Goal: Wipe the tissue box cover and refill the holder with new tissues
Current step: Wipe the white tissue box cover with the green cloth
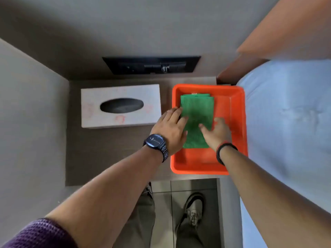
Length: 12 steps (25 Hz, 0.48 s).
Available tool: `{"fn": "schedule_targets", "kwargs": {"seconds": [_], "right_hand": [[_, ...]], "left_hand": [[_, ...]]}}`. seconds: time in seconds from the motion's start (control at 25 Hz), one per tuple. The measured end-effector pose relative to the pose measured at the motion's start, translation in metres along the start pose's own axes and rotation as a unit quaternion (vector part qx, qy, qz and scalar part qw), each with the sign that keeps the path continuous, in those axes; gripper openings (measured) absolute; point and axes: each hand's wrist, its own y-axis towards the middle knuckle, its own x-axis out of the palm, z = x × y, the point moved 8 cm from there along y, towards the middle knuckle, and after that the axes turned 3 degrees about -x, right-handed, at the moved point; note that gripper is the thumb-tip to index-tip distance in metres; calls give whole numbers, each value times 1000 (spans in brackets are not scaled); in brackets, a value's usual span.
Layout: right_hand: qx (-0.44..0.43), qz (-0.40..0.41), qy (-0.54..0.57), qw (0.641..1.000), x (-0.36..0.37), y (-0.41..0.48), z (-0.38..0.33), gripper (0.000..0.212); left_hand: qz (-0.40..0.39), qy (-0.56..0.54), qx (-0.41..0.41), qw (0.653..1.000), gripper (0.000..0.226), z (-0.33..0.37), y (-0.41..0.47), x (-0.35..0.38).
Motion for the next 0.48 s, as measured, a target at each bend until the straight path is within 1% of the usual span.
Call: {"fn": "schedule_targets", "kwargs": {"seconds": [0.08, 0.16, 0.24, 0.28, 0.36, 0.44, 0.48], "right_hand": [[19, 25, 6, 999, 9, 17, 2, 71], [23, 52, -14, 998, 11, 26, 1, 75], [25, 53, -13, 998, 15, 32, 0, 75], [32, 46, 10, 998, 17, 34, 0, 74], [55, 28, 67, 996, 18, 37, -1, 63], [59, -2, 104, 993, 23, 38, -5, 40], [52, -16, 110, 992, 25, 38, -7, 32]], "left_hand": [[8, 52, -9, 999, 55, -11, 16, 19], [2, 84, -17, 996, 59, -21, 26, 33], [-1, 97, -16, 995, 61, -21, 27, 43], [-4, 97, -16, 995, 62, -21, 28, 44], [-10, 92, -12, 996, 64, -20, 29, 40], [-19, 84, -10, 996, 65, -21, 30, 38], [-26, 78, -4, 997, 65, -21, 30, 37]]}}
